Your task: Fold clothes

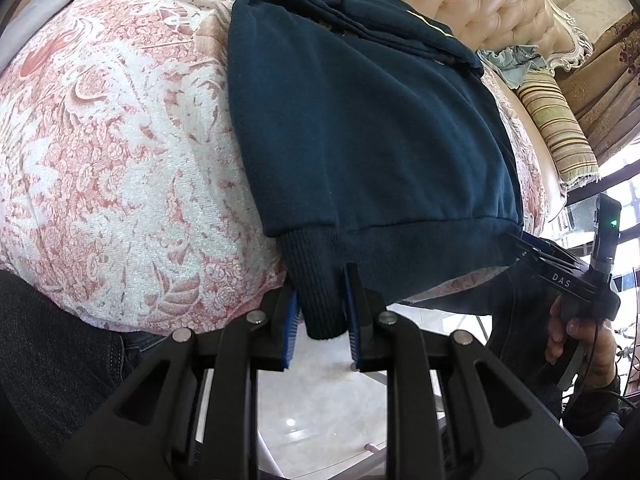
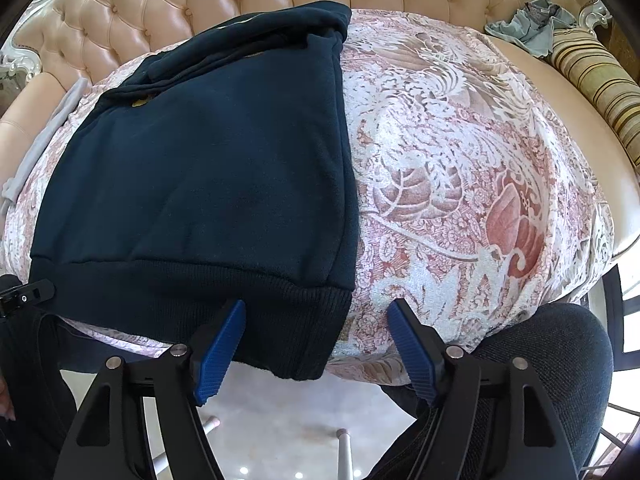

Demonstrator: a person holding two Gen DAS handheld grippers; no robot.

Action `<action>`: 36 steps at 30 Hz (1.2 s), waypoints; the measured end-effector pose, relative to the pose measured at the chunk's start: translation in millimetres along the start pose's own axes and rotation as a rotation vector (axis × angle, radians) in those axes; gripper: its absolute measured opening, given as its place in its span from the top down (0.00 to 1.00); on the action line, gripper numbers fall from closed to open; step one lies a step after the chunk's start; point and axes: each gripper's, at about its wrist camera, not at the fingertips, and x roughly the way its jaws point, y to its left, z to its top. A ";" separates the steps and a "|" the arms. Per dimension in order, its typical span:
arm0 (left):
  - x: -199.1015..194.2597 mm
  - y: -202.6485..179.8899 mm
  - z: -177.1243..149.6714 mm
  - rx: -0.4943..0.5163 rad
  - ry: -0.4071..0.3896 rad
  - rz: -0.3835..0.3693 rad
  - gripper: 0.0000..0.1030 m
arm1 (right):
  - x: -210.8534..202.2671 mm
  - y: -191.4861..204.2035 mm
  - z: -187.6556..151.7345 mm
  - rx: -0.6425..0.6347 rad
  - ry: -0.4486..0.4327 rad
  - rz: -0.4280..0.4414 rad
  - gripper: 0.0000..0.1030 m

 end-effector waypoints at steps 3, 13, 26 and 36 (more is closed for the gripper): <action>-0.1 1.3 0.2 -0.012 0.000 -0.003 0.77 | 0.6 1.0 1.2 0.001 0.000 -0.001 0.28; 0.0 5.8 -0.9 -0.057 0.002 -0.025 0.61 | 14.8 3.2 7.1 -0.002 0.000 0.000 0.28; 1.1 -2.7 -0.1 -0.019 -0.004 -0.026 0.61 | 14.3 3.2 6.9 -0.002 0.000 -0.001 0.28; 2.0 -3.2 0.0 -0.027 -0.005 -0.028 0.61 | 13.4 3.5 6.4 0.000 0.001 0.000 0.28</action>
